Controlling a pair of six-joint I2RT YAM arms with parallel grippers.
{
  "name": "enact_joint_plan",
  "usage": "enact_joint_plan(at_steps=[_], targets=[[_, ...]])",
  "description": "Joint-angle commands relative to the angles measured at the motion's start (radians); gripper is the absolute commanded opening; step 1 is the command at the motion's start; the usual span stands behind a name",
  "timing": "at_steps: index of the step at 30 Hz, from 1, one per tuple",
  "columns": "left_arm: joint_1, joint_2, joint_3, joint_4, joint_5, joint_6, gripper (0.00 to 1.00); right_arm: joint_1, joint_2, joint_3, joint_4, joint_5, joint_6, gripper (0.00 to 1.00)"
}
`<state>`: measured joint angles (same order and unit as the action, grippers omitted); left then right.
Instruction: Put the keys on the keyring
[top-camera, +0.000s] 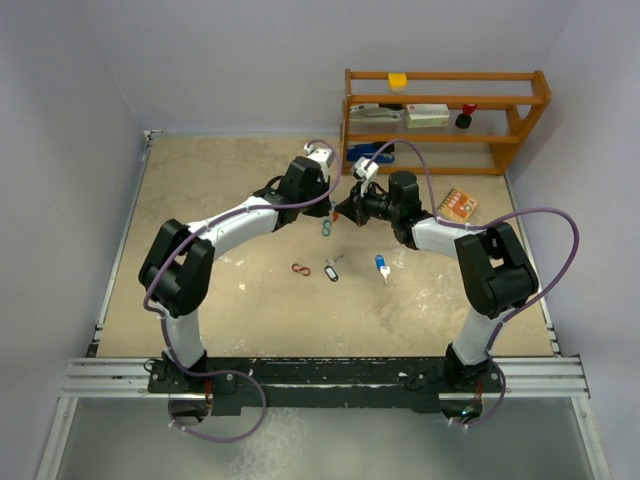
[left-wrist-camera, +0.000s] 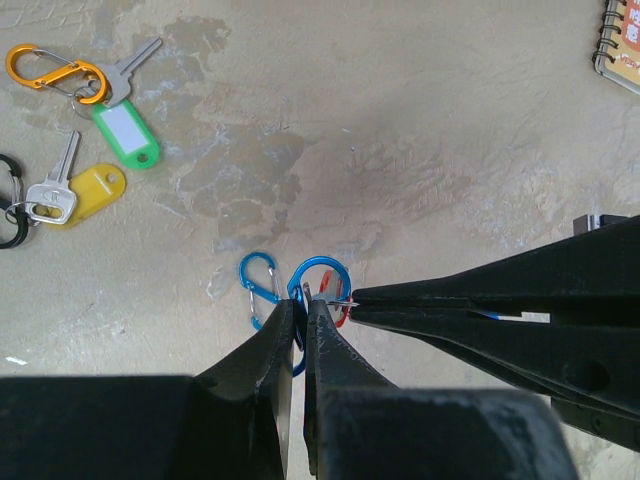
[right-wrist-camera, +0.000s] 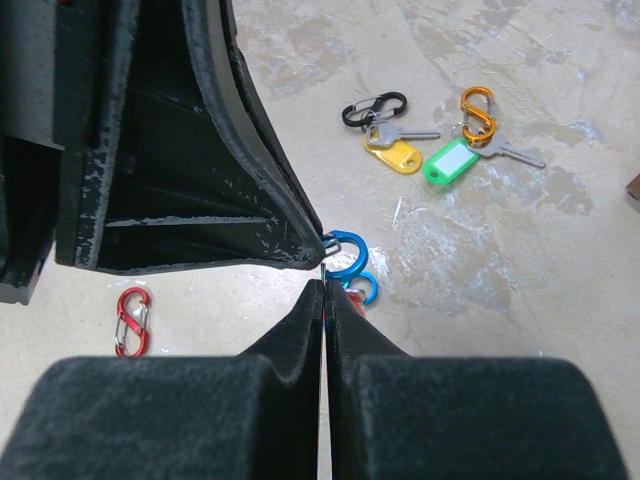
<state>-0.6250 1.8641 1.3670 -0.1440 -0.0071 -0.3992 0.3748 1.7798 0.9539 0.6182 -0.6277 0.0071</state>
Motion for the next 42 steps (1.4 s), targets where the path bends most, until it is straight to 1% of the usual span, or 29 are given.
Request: enact_joint_plan(at_steps=[1,17,26,31,42], targets=[[-0.008,-0.062,0.026,0.022,0.010,0.022,0.00,0.007,-0.003,0.039,0.012,0.018,-0.020,0.00],[-0.013,-0.082,-0.003,-0.015,0.021,0.043,0.00,0.007,-0.011,0.030,0.023,0.048,-0.021,0.00],[-0.013,-0.089,-0.007,-0.038,0.025,0.056,0.00,0.007,-0.041,0.013,0.036,0.129,-0.043,0.00],[-0.013,-0.091,-0.019,-0.031,0.051,0.063,0.00,0.007,-0.048,0.003,0.052,0.136,-0.060,0.00],[-0.013,-0.087,-0.020,-0.023,0.047,0.065,0.00,0.006,-0.075,-0.008,0.067,0.145,-0.084,0.00]])
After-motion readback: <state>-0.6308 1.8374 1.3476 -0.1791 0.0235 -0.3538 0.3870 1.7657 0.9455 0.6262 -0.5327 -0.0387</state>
